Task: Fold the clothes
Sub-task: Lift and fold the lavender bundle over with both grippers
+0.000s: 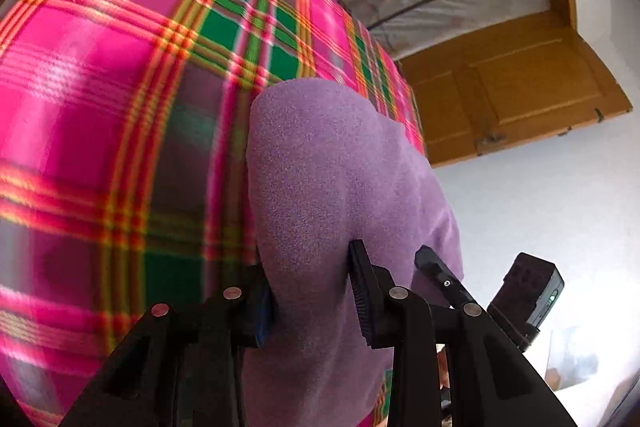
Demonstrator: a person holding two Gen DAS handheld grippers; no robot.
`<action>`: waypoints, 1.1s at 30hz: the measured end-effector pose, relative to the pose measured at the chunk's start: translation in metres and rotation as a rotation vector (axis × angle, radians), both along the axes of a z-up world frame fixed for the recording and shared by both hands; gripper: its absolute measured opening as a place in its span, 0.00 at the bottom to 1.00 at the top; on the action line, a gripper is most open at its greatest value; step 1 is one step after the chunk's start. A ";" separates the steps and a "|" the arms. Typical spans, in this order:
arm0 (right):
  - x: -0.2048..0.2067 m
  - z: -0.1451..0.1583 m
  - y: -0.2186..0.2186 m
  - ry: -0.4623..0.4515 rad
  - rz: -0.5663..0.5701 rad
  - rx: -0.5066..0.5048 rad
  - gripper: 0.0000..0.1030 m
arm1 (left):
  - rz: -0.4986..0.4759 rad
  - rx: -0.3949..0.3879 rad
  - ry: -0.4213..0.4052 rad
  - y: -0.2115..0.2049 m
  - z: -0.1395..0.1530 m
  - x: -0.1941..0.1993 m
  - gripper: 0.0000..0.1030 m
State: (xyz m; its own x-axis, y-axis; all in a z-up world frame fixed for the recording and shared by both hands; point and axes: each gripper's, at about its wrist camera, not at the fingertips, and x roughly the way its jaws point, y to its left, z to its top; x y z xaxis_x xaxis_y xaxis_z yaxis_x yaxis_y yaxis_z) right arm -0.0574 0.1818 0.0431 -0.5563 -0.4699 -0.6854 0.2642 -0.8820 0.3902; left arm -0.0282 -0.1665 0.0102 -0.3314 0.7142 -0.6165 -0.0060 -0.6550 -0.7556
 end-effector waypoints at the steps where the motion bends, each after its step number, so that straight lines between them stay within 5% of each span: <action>1: -0.004 -0.001 -0.004 -0.004 0.001 -0.005 0.22 | 0.007 -0.004 -0.003 -0.004 -0.002 -0.005 0.34; 19: -0.076 -0.022 -0.049 -0.033 0.010 -0.068 0.22 | 0.138 -0.040 -0.024 -0.049 -0.006 -0.089 0.34; 33: -0.111 -0.032 -0.062 -0.036 -0.016 -0.105 0.23 | 0.182 -0.071 -0.014 -0.069 -0.003 -0.114 0.34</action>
State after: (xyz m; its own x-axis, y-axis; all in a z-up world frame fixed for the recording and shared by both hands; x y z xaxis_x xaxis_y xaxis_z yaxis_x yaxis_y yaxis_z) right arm -0.1687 0.1196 0.0109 -0.5406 -0.5314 -0.6522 0.2346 -0.8397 0.4897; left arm -0.1426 -0.2355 0.0072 -0.4420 0.5983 -0.6684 0.1273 -0.6957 -0.7070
